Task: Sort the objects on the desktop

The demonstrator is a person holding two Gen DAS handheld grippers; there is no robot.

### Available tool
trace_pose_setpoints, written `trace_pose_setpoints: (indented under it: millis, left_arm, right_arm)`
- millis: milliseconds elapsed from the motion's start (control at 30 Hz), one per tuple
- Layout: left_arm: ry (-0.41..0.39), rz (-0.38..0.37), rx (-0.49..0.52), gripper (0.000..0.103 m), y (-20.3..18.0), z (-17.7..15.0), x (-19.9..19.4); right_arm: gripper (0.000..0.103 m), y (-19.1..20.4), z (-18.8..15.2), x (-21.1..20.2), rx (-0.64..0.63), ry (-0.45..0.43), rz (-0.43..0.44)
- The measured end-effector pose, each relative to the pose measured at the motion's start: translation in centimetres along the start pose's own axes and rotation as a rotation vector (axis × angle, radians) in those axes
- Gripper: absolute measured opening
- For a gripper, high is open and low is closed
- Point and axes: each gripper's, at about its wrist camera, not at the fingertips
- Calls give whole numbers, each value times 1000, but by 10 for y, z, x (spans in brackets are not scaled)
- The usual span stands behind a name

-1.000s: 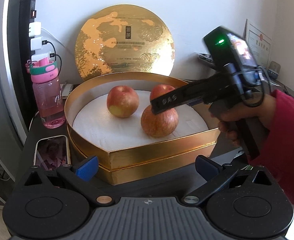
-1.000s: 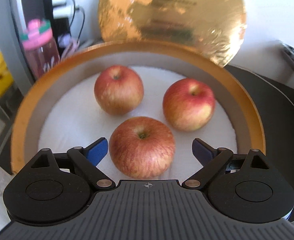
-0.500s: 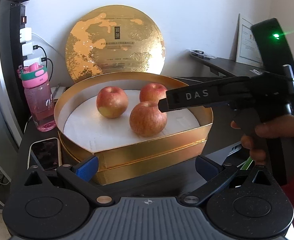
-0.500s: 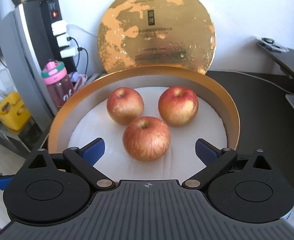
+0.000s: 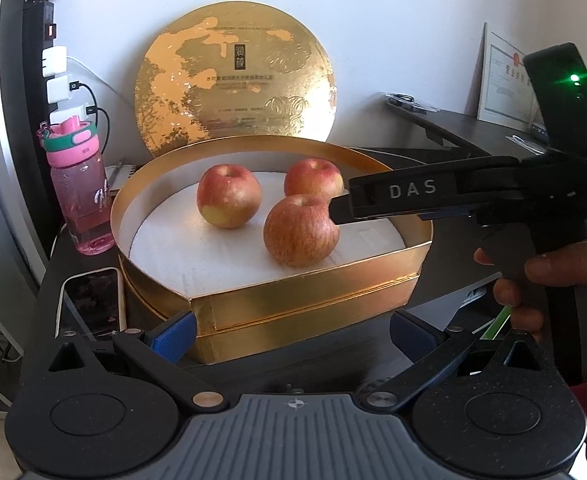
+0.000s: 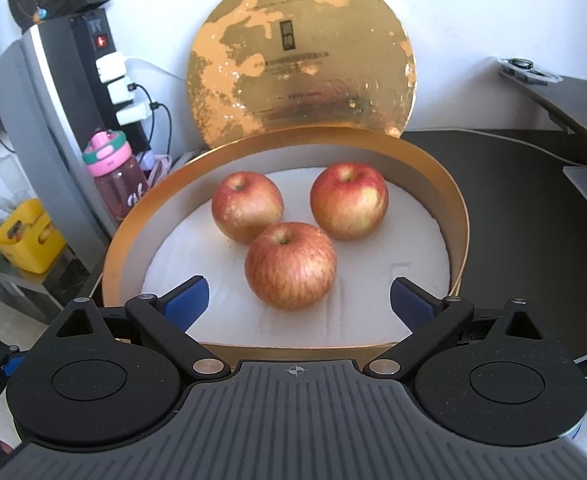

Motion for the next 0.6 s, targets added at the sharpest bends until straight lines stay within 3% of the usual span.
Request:
trace_pose_setpoints:
  millis: [600]
  left_arm:
    - [19, -3, -1, 102, -1, -1, 1]
  right_arm:
    - [100, 4, -2, -3, -1, 5, 10]
Point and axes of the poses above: each gripper's, at about its wrist camera, not at the fingertips, and x roughly the way its jaws point, y to its left, z to its top, and after that the axes turned 2 degrees about x, right-handed
